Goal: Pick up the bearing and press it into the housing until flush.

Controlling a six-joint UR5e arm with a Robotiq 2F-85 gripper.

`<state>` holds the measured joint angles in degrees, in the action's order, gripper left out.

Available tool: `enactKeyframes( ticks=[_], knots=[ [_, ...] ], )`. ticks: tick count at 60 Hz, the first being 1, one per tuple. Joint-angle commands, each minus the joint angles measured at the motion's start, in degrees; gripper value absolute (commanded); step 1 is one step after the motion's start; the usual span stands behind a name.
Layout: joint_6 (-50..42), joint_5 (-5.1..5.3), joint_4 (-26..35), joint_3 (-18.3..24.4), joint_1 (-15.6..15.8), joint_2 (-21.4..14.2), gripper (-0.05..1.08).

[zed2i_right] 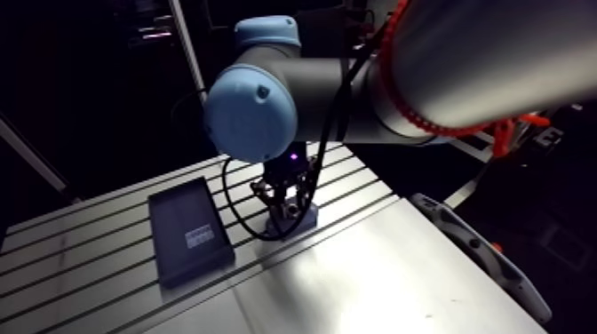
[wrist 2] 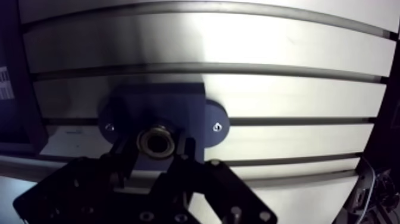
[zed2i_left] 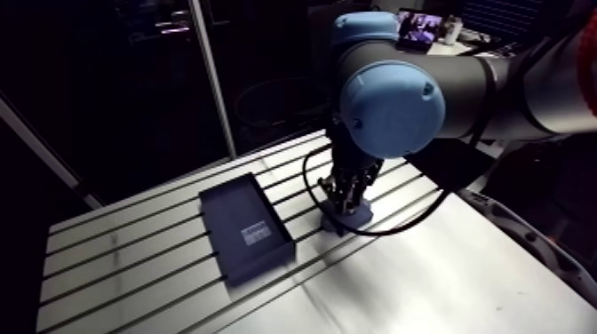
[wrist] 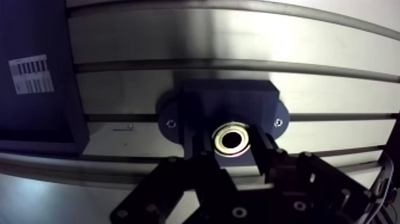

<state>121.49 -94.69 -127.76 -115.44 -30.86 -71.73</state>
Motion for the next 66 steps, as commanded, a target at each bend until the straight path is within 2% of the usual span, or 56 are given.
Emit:
enactKeyframes(
  ticks=[1,66],
  knots=[
    [0.0,0.07,0.0,-0.1,0.0,0.1,0.70],
    [0.1,-0.02,0.2,-0.2,0.0,-0.1,0.70]
  ],
)
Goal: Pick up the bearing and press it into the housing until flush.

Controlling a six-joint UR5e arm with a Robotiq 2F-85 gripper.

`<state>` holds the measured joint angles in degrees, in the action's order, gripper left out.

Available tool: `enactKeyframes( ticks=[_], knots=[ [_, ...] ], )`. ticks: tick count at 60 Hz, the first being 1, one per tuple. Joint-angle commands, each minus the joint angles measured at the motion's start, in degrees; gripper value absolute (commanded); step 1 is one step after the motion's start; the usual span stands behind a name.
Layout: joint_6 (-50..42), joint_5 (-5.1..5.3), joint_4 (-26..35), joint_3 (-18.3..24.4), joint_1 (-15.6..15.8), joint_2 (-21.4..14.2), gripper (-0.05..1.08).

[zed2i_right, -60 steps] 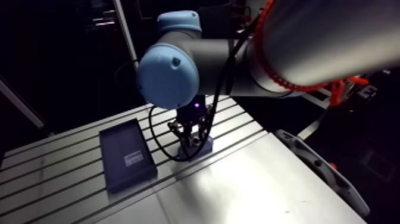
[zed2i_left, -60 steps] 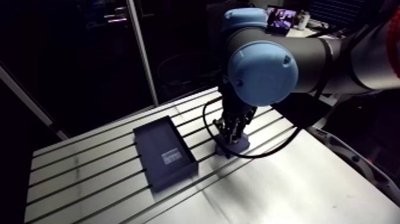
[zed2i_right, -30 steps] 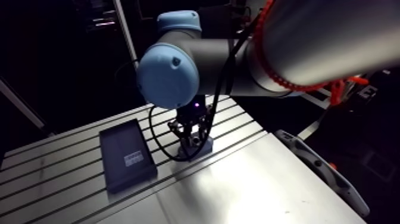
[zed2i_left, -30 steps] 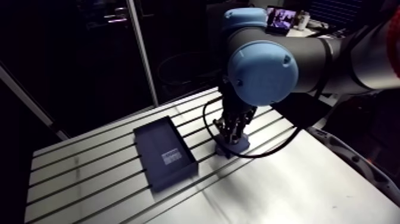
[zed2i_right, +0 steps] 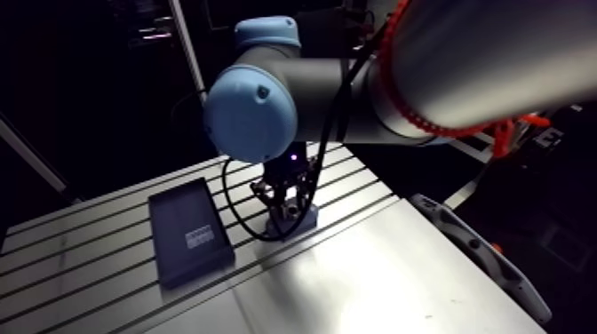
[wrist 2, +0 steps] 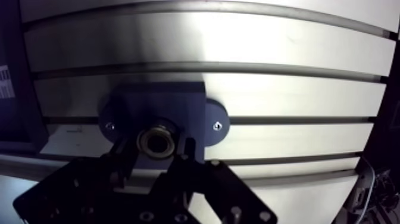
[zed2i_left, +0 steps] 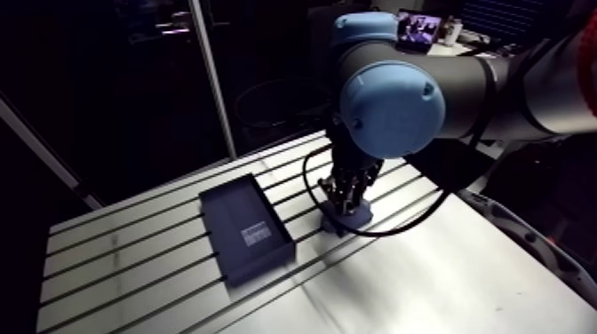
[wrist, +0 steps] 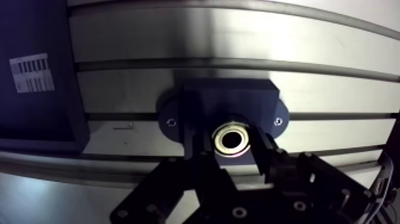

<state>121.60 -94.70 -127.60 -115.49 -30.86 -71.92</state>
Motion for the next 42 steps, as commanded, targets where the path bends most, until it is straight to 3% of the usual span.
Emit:
enactKeyframes(
  ticks=[1,42],
  knots=[
    [0.0,0.00,0.0,-0.1,0.0,0.0,0.70],
    [0.0,0.00,-0.1,-0.1,0.0,0.2,0.70]
  ],
)
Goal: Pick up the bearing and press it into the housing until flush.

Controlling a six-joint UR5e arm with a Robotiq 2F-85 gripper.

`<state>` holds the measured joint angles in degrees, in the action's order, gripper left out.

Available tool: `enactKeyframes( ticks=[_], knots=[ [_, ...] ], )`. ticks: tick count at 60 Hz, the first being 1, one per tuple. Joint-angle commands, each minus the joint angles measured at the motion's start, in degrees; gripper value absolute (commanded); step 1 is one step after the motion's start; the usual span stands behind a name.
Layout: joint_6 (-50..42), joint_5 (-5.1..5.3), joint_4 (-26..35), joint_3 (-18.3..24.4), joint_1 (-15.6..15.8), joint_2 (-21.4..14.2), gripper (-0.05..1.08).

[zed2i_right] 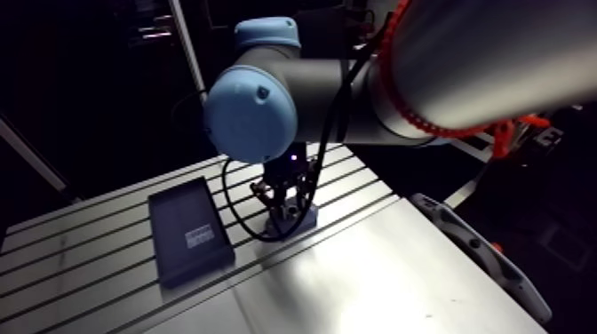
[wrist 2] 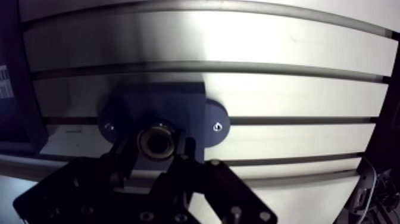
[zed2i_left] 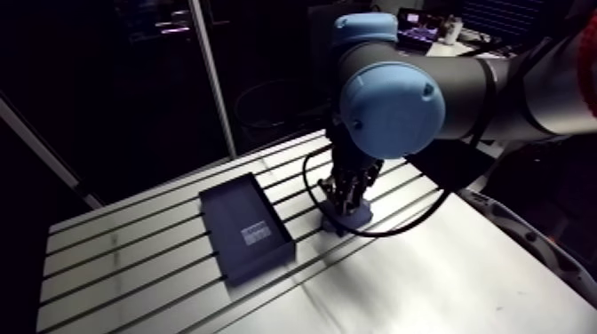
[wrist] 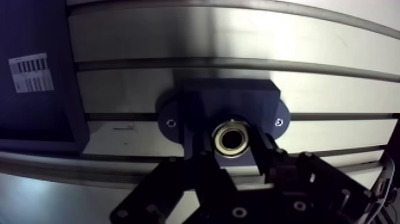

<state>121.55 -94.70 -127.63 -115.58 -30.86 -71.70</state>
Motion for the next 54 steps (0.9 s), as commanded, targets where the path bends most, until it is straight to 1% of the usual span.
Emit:
enactKeyframes(
  ticks=[1,54],
  knots=[
    [0.0,0.00,-0.1,0.0,0.0,0.0,0.70],
    [0.1,0.00,-0.2,0.1,0.0,0.1,0.71]
  ],
)
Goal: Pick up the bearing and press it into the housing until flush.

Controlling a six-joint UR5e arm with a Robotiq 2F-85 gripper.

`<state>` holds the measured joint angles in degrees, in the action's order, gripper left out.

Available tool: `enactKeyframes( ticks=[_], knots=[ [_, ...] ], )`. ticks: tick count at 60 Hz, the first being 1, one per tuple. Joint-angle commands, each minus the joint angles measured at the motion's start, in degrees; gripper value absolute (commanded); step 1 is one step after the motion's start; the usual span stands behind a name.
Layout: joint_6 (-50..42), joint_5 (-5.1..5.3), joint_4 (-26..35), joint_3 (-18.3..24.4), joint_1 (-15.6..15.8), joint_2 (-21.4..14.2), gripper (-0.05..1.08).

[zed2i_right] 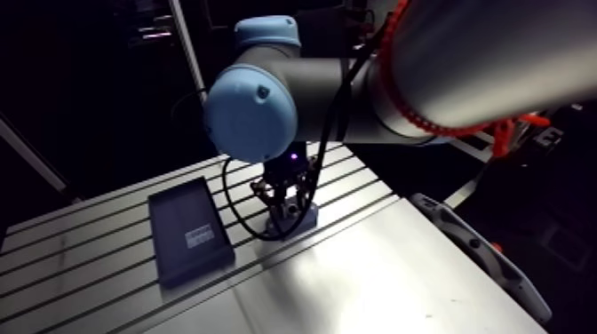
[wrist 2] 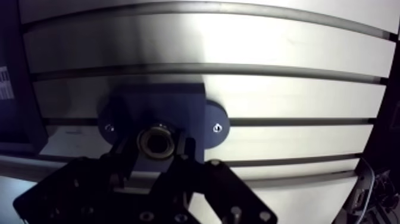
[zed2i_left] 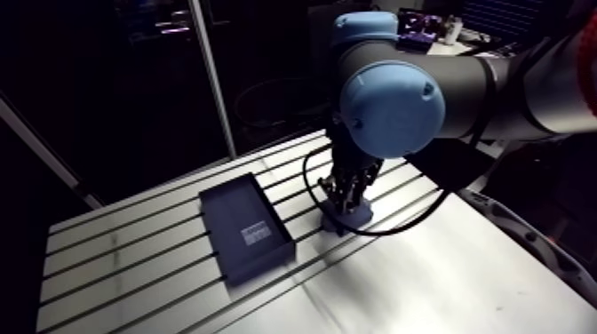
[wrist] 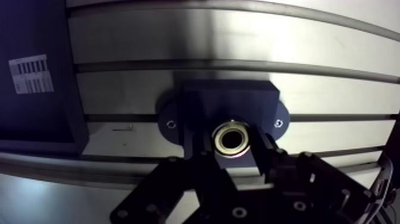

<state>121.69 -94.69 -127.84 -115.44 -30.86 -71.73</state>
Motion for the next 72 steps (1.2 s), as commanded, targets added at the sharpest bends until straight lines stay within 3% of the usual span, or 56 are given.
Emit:
enactKeyframes(
  ticks=[1,13,14,15,16,17,18,19,41,52,59,60,61,62,63,64,65,66,72],
  knots=[
    [0.0,-0.01,0.0,0.0,0.0,0.1,0.71],
    [-0.1,-0.01,0.0,0.0,-0.1,0.1,0.68],
    [-0.1,-0.01,0.0,0.0,-0.1,0.0,0.56],
    [-0.1,-0.01,0.0,0.0,-0.1,0.0,0.56],
    [0.0,0.07,0.1,0.0,-0.1,-0.1,0.25],
    [0.0,0.07,0.1,0.0,-0.1,-0.1,0.25],
    [0.0,0.08,0.2,0.0,-0.1,-0.2,0.03],
    [0.0,0.08,0.1,0.0,-0.1,-0.3,0.01],
    [-0.1,0.08,0.0,0.3,-0.1,-0.5,0.00],
    [-0.4,0.34,2.2,2.5,-0.1,-1.1,0.00],
    [-1.3,0.61,5.6,3.8,0.0,-1.8,0.04],
    [-1.3,0.61,5.6,3.9,0.0,-2.2,0.19],
    [-1.3,0.61,5.6,3.9,0.0,-2.2,0.19],
    [-1.3,0.68,5.7,3.9,0.0,-2.4,0.38],
    [-1.3,0.68,5.7,3.9,0.0,-2.4,0.38],
    [-1.3,0.62,5.8,3.9,0.0,-2.6,0.54],
    [-1.3,0.62,5.8,3.9,0.0,-2.6,0.54],
    [-1.3,0.68,5.8,3.9,0.0,-2.5,0.68],
    [-1.3,0.78,5.7,3.7,0.0,-2.7,0.80]
  ],
)
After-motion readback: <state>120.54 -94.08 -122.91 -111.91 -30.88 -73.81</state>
